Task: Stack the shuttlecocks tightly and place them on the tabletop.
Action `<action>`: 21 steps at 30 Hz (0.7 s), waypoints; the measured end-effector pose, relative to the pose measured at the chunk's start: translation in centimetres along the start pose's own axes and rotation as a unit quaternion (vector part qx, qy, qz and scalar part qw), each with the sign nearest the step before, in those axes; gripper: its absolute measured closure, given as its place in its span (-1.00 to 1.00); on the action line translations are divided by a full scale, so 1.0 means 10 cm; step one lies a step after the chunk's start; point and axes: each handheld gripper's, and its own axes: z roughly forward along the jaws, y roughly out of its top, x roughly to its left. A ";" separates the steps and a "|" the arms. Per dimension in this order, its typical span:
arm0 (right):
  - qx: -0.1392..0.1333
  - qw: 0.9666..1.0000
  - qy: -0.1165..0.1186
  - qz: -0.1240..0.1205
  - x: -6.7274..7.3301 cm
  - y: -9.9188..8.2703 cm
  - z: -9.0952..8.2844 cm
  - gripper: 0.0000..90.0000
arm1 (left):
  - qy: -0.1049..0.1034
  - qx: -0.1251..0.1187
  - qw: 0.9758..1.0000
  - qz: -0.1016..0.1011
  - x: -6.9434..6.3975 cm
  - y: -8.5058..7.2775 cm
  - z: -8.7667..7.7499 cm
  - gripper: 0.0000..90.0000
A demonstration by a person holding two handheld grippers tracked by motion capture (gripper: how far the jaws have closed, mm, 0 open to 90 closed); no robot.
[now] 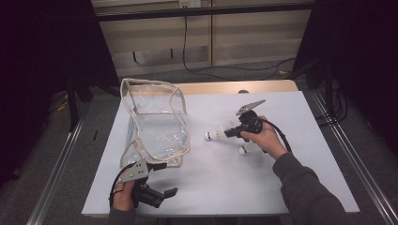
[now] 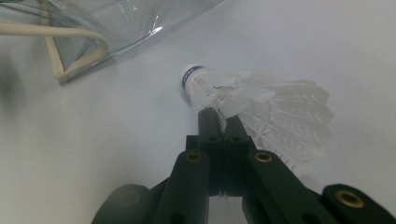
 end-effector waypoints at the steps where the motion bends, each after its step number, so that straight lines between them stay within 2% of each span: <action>1: -0.001 1.000 -0.001 0.000 0.00 0.00 0.00 0.99 | 0.000 0.000 1.000 0.000 0.00 0.00 0.00 -0.91; 21: 0.000 1.000 0.003 0.005 -0.01 0.01 0.05 0.98 | 0.000 0.000 1.000 0.000 0.00 0.00 0.00 -0.91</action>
